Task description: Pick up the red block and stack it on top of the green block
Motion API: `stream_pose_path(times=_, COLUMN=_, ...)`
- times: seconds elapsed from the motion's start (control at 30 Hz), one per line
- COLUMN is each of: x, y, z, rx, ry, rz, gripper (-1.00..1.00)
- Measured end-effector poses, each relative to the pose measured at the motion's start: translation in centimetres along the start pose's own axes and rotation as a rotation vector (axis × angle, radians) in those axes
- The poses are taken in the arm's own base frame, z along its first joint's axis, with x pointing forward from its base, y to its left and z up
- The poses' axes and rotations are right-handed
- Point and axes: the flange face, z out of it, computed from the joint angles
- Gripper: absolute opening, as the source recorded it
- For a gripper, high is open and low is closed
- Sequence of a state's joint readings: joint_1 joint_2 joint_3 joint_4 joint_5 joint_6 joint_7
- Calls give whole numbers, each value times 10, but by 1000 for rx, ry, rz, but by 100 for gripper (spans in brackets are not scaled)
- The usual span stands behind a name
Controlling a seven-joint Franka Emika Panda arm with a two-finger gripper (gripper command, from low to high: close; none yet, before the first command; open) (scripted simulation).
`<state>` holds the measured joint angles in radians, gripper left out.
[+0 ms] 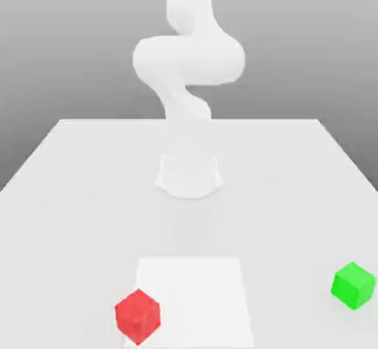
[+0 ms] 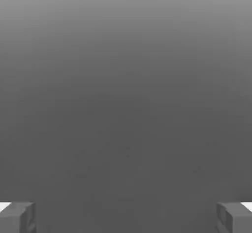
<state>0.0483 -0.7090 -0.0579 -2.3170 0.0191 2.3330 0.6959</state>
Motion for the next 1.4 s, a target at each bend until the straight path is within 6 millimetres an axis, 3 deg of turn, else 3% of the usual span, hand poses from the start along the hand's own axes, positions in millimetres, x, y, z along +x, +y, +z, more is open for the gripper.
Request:
stream_pose_path(times=0.2, x=0, y=31, z=124, rx=-49, ry=-192, rz=-165, gripper=0)
stream_pose_path(times=0.4, x=-26, y=74, z=234, rx=-103, ry=-358, rz=-326, gripper=0)
stream_pose_path(times=0.57, x=-60, y=122, z=310, rx=-158, ry=-482, rz=-465, gripper=0)
stream_pose_path(times=0.7, x=-89, y=168, z=357, rx=-212, ry=-575, rz=-580, gripper=0)
stream_pose_path(times=0.83, x=-117, y=217, z=391, rx=-273, ry=-664, rz=-704, gripper=0)
stream_pose_path(times=1.0, x=-145, y=250, z=435, rx=-287, ry=-683, rz=-737, gripper=0)
stream_pose_path(times=1.03, x=-151, y=256, z=442, rx=-287, ry=-684, rz=-736, gripper=-100)
stream_pose_path(times=1.27, x=-152, y=257, z=443, rx=-287, ry=-687, rz=-736, gripper=-100)
stream_pose_path(times=1.4, x=-132, y=237, z=413, rx=-287, ry=-685, rz=-737, gripper=-100)
